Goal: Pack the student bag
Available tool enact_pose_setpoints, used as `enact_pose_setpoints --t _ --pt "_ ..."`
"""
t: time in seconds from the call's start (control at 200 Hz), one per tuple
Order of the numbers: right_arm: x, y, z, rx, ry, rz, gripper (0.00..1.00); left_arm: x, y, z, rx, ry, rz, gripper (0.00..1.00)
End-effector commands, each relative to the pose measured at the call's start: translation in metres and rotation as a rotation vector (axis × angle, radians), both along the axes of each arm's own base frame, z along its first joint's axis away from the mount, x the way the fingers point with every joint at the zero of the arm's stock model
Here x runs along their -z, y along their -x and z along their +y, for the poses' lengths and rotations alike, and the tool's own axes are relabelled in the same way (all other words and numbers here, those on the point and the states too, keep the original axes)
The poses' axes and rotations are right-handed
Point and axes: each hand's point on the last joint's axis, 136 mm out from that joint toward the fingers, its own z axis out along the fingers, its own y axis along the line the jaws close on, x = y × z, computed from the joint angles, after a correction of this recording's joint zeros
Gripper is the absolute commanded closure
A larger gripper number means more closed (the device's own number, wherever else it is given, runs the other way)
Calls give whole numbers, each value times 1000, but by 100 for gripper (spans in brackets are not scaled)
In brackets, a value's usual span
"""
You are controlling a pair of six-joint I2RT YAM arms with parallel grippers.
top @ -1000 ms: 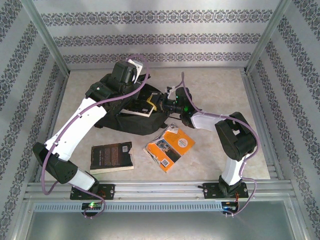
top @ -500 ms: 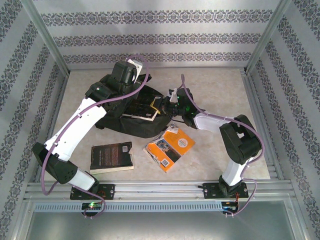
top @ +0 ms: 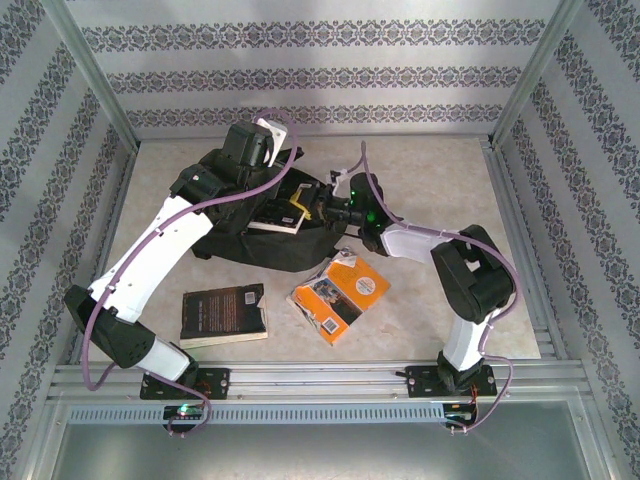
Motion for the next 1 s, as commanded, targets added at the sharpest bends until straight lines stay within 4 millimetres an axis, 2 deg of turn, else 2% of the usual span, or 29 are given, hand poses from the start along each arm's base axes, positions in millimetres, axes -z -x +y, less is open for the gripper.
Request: enact_pose_setpoints --t 0.0,0.19,0.31,0.35,0.41,0.46,0.52,0.625,0.729,0.829,0.924,0.999 --pt "-45 -9 21 -12 -84 -131 100 -51 0 -9 22 121 -147 100" --pt "-24 -35 64 16 -13 -93 100 -56 -4 -14 33 140 -149 100" --pt "-20 -48 96 -9 24 -111 100 -54 -8 -19 39 143 -138 100" --pt "-20 -51 104 -16 28 -131 91 -51 -10 -21 42 143 -131 100" --pt "-18 -55 111 -28 51 -149 67 -46 -13 -23 41 138 -122 100" --pt "-16 -56 110 -33 87 -165 54 -41 -15 -23 38 130 -116 100" --pt "-16 -55 99 -24 122 -191 45 -36 -18 -23 33 121 -110 100" --pt "-14 -50 65 13 229 -237 36 -22 -23 -21 21 113 -92 100" --pt "-9 -37 29 40 335 -254 35 0 -29 -21 13 123 -53 100" --pt "-10 -21 -1 61 367 -265 36 21 -36 -23 10 146 -4 100" --pt "-13 -4 -27 75 411 -286 38 46 -39 -34 30 168 59 100" --pt "-15 12 -51 97 497 -306 40 67 -35 -50 80 219 142 97"
